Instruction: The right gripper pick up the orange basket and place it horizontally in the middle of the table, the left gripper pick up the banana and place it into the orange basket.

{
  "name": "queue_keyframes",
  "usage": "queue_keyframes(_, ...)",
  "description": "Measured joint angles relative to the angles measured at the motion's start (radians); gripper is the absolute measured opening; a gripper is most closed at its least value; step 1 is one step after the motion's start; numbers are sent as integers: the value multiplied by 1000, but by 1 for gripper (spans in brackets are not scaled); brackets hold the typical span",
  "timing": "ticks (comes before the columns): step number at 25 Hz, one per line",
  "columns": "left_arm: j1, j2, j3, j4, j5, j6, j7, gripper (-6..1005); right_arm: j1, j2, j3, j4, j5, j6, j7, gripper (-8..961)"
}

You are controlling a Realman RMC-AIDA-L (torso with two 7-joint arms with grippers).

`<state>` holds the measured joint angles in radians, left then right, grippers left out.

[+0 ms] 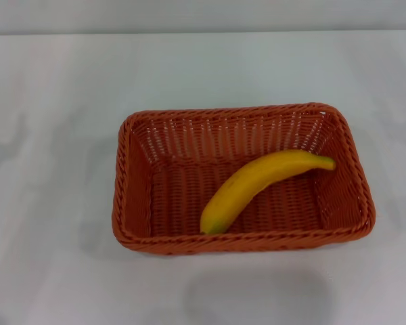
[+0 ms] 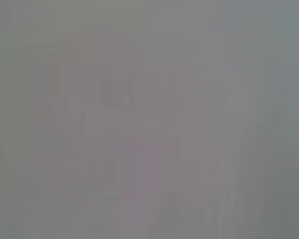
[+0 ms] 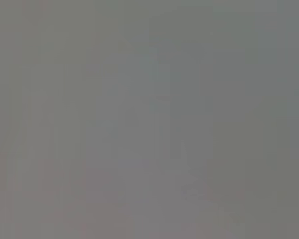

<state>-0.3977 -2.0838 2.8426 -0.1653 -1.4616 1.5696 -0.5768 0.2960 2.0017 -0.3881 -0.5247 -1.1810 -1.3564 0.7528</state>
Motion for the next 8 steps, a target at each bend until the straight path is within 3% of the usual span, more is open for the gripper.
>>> queue_keyframes(8, 29, -1, -2, 91, -95, -6, 88, 893, 16, -2, -2, 49, 58, -30, -68, 678)
